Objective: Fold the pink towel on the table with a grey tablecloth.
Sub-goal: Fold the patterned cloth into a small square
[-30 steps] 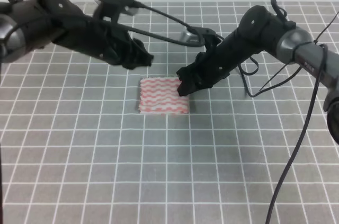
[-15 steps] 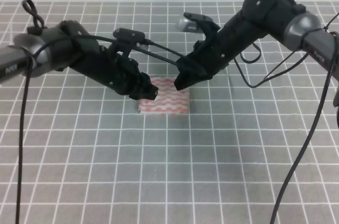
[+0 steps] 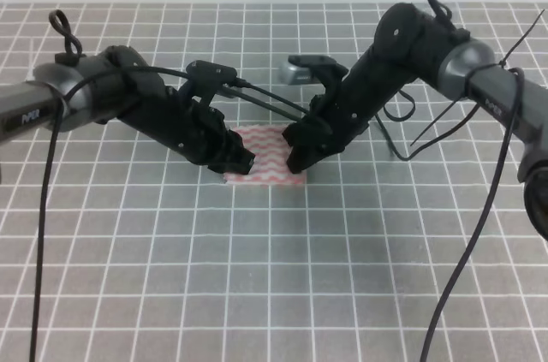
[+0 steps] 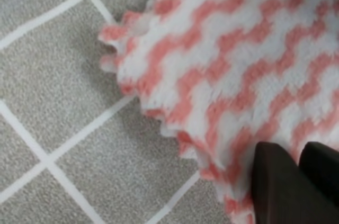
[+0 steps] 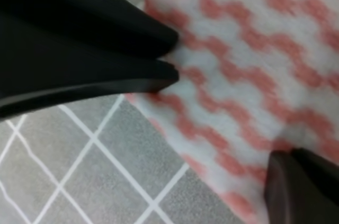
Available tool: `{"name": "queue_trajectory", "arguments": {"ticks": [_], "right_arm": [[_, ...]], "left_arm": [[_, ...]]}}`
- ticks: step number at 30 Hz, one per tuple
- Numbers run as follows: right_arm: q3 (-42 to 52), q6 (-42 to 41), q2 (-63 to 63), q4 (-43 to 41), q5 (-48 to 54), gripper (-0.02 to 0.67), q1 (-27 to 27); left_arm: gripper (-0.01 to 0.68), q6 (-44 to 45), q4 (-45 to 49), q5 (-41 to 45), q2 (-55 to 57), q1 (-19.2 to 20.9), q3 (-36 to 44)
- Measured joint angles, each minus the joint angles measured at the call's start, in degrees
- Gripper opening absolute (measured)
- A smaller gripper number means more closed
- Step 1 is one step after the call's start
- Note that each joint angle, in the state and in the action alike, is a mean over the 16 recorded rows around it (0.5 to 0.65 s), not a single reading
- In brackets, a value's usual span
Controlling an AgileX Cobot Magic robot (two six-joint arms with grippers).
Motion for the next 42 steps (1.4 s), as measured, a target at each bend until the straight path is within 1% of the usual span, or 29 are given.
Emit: {"name": "queue_trajectory", "arguments": {"ticks": [8,12,19,25,29,35,42], "right_arm": [[-0.34,0.13,0.27,-0.43,0.02,-0.017,-0.03],[-1.21,0.12,-1.00,-0.35,0.04,-0.017,-0.22],[-2.82,-0.04,-6.06,-0.27,-1.46,-0.017,-1.31],[-3.71,-1.30,-12.43,0.34,-4.65,-0.017,-2.40],[-3.51,-3.05,-16.34,1.95,-7.30,-0.017,-2.88],[-1.20,-6.73,-21.35,6.16,-10.84,-0.017,-3.01],[6.65,-10.86,-28.24,11.04,-15.91,-0.017,-3.01]], "left_arm": [[0.098,-0.03,0.45,-0.09,-0.61,0.00,0.01],[0.097,0.00,0.67,-0.39,-2.64,0.02,0.01],[0.077,-0.61,2.19,-2.59,-11.10,0.05,0.05],[0.043,-6.24,8.97,-6.53,-20.66,0.06,1.25],[0.020,-12.09,14.97,-10.00,-27.01,0.08,4.27],[0.002,-21.30,22.95,-15.49,-37.00,0.09,12.85],[0.000,-27.27,25.42,-19.61,-50.72,0.10,25.23]]}}
